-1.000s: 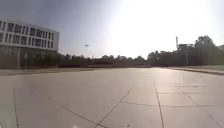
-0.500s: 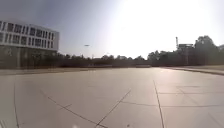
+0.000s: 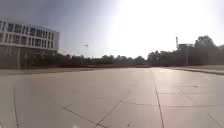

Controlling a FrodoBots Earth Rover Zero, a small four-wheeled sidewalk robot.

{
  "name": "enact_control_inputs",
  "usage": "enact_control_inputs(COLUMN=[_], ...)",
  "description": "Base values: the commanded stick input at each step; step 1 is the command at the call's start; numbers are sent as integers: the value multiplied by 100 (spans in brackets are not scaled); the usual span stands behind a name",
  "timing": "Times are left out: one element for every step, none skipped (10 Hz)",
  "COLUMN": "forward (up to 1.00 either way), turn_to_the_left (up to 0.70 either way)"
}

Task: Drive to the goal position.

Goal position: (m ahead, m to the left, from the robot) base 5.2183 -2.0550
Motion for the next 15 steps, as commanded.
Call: enact_control_inputs(forward=[7, 7, 7, 7, 7, 7, 7, 7, 7, 7, 7, 7, 7, 7, 7], turn_to_the_left=[1, 1, 0, 0, 1, 1, 1, 1, 0, 0, 0, 0, 0, 0, 1])
